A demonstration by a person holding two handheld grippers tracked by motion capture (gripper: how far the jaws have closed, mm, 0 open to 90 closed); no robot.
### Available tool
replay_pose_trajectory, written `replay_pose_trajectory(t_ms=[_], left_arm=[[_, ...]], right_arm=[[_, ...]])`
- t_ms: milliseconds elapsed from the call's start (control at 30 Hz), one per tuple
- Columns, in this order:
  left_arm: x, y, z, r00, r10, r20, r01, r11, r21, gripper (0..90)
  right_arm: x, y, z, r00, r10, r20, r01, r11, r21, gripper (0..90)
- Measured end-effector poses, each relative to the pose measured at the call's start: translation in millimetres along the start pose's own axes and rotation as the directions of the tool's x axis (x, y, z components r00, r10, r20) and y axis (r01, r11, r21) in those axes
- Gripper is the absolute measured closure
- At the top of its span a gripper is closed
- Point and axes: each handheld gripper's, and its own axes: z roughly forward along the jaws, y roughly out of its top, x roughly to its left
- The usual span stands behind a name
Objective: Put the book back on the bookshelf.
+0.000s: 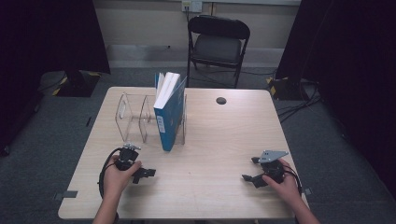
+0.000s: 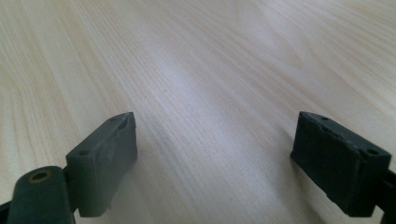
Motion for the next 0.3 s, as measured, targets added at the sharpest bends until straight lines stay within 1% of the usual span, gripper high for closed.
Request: replay_pose_trajectory(t_ms=[167, 233, 300], left_arm=[[-1.3, -5.4, 0.3, 0.9992, 0.04, -0.008, -0.04, 0.9987, -0.031, 20.7], [-1.0, -8.1, 0.1, 0.9992, 0.04, -0.005, -0.041, 0.9979, -0.05, 20.5], [-0.8, -10.2, -0.3, 0.9983, 0.058, -0.004, -0.058, 0.9967, -0.058, 20.5]], right_arm=[[0.0, 0.0, 0.0, 1.0, 0.0, 0.0, 0.0, 1.0, 0.0, 13.1], [0.0, 0.0, 0.0, 1.0, 0.0, 0.0, 0.0, 1.0, 0.0, 13.1], [0.0, 0.0, 0.0, 1.0, 0.0, 0.0, 0.0, 1.0, 0.0, 13.1]])
